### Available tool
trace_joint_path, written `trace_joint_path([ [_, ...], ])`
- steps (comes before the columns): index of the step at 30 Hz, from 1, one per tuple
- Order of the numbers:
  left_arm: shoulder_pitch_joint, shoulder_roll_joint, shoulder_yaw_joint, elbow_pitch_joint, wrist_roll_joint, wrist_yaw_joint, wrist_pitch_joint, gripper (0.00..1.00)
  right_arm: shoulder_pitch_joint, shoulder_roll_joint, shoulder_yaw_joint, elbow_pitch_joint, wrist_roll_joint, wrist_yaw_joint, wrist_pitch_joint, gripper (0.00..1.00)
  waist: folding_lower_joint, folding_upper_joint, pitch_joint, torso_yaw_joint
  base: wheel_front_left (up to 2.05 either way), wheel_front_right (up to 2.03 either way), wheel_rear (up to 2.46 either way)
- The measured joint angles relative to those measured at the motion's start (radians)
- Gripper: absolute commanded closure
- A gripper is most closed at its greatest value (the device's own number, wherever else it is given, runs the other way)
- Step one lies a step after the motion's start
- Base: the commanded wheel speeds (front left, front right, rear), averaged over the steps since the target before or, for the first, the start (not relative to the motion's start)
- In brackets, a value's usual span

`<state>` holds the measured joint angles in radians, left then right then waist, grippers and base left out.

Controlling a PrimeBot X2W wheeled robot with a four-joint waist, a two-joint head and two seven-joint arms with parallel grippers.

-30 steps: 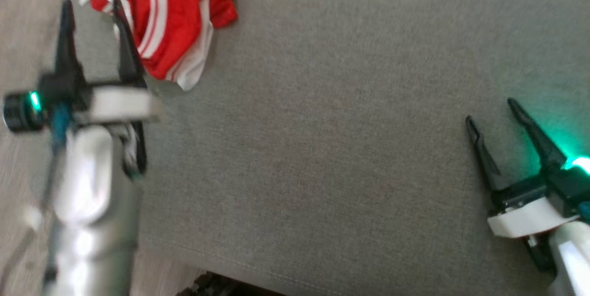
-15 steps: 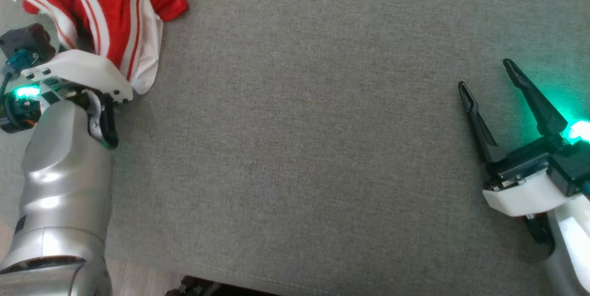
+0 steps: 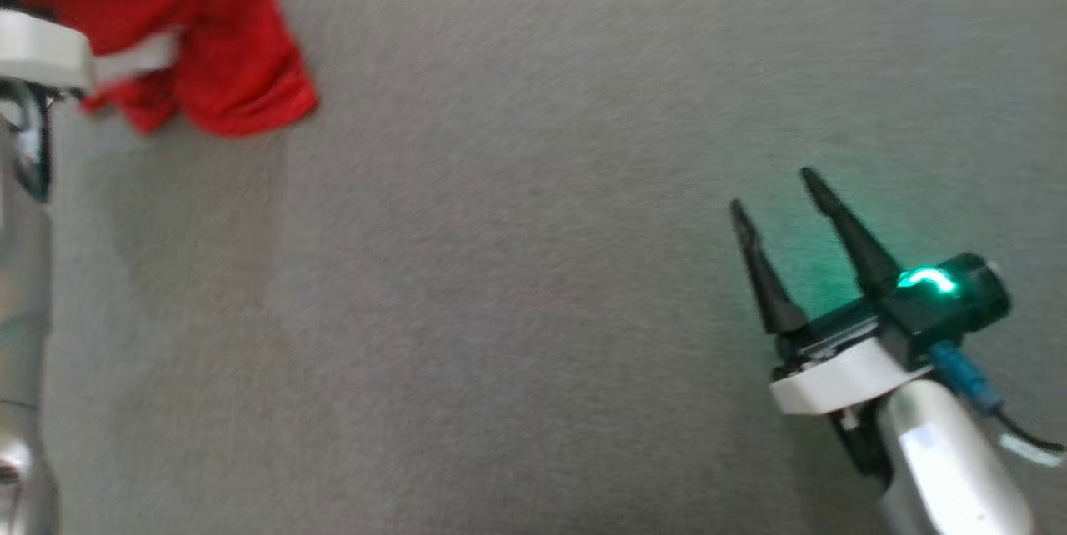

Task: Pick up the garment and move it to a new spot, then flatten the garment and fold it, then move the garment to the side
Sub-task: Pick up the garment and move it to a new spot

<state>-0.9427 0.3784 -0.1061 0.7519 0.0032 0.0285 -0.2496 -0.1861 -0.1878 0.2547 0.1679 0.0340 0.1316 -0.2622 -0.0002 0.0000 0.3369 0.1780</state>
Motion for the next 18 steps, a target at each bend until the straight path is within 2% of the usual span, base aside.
trace_joint_path([
  [3, 0.006, 0.035, -0.038, -0.086, 0.035, -0.013, 0.000, 1.00, 0.005, 0.030, 0.012, 0.012, 0.000, 0.000, 0.000, 0.00, 0.0001, 0.0000, -0.051, -0.064, 0.00, 0.00, 0.00],
  [9, 0.035, 0.044, -0.108, -0.264, 0.058, -0.069, 0.029, 1.00, 0.029, 0.066, 0.023, 0.025, 0.000, 0.000, 0.002, 0.00, 0.0000, 0.0000, -0.144, -0.210, 0.00, 0.00, 0.00],
  [13, 0.043, 0.027, -0.154, -0.360, 0.051, -0.100, 0.066, 1.00, 0.043, 0.081, 0.027, 0.025, 0.000, 0.000, 0.003, 0.00, -0.0001, 0.0000, -0.192, -0.310, 0.00, 0.00, 0.00],
  [18, 0.058, -0.032, -0.230, -0.417, 0.035, -0.123, 0.107, 1.00, 0.058, 0.089, 0.034, 0.023, 0.001, 0.000, 0.003, 0.00, 0.0000, 0.0000, -0.223, -0.426, 0.00, 0.00, 0.00],
])
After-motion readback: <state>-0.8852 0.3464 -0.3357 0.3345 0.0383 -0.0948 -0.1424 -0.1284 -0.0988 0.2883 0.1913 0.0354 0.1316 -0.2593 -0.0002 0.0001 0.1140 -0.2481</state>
